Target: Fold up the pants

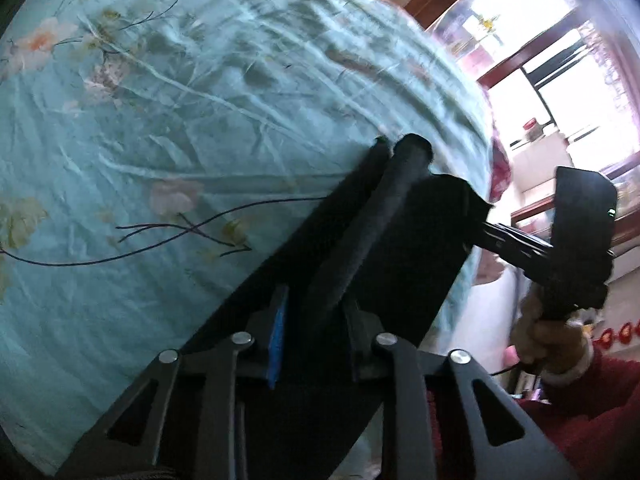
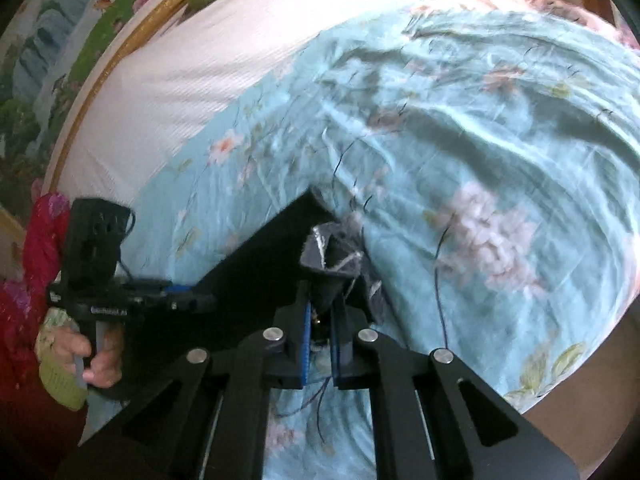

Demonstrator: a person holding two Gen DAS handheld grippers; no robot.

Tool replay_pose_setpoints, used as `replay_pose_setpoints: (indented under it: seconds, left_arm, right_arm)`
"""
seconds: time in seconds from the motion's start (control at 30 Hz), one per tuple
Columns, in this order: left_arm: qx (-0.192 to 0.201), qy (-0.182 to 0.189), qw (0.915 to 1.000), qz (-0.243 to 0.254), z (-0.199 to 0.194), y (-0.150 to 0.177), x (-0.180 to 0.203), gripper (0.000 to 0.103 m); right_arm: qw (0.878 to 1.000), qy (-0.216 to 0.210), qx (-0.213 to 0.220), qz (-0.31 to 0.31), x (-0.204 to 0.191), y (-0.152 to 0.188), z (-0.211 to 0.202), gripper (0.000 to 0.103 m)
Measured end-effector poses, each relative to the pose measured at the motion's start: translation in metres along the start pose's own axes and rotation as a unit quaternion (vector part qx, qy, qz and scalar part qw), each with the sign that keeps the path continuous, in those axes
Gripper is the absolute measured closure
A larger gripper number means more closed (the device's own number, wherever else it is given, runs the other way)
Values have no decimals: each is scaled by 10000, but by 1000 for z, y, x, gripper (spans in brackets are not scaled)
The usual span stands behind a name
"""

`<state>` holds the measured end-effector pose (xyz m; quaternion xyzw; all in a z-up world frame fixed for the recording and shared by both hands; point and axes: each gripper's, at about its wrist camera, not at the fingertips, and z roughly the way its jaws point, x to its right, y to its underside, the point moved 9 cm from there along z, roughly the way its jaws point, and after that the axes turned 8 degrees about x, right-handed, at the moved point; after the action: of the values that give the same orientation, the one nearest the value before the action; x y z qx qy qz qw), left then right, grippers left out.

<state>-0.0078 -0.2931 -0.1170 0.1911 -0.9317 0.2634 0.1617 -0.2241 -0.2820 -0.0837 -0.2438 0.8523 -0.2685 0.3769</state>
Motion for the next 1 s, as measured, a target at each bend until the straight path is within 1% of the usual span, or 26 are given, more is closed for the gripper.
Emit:
replay_pose_setpoints:
  seconds: [0.07,0.1,0.13,0.17,0.2,0.23,0.27,0.33,0.47,0.53,0.57,0.6,0.63,0.67,0.73,0.8,0.9,1.0]
  left_arm:
    - [-54,9,10000,-20,2,-4,0,69]
    - [-26,52,10000,-29,1,-10,2,61]
    - [29,74,10000,-20,-1,-17,4,47]
    - [107,88,9999,24,-3,-26,8,42]
    - [153,109,9998,91,-5,-30,12,38]
    - [156,144,9996,172,-4,-37,18,38]
    - [132,178,9994,264,0,-43,23,38]
    - [5,246,9987,450,11,-52,34,36]
    - [-293,139,9970,709,39,-59,43,35]
    - [-420,172,9958,801,51,-59,44,35]
    - [-464,106,9952,854,57,-60,43,36]
    - [-485,33,9948,892,64,-62,41,39]
    - [-491,-13,9946,910,70,-66,39,41]
    - [-458,7,9952,869,74,-72,37,41]
    - [-371,94,9963,767,75,-84,34,48]
    - [-400,206,9962,749,76,-90,34,50]
    - [-532,413,9930,966,79,-82,44,49]
    - [-573,513,9910,1098,81,-75,54,49]
  right_arm:
    - [10000,44,-77,25,2,7,-1,90]
    - [9999,26,-111,87,2,9,-3,88]
    - [9998,-24,-140,160,2,10,-5,78]
    - [9996,-70,-123,235,2,10,-7,60]
    - [9996,-66,-54,282,3,10,-10,50]
    - [9995,-78,61,293,3,9,-13,39]
    - [9995,-135,120,260,1,9,-15,38]
    - [9994,-234,44,253,-2,14,-12,38]
    - [9977,-512,-170,420,-9,26,0,39]
    - [9976,-568,-211,330,-13,31,3,39]
    - [9976,-599,-194,284,-15,31,4,39]
    - [9975,-630,-174,273,-16,31,5,39]
    - [9974,-661,-146,265,-16,30,7,39]
    - [9973,-686,-112,244,-16,28,9,39]
    - [9973,-698,-19,225,-14,22,12,40]
    - [9969,-733,27,289,-13,17,14,41]
    - [9971,-740,54,195,-14,18,12,42]
    - [9975,-702,108,-15,-16,21,11,42]
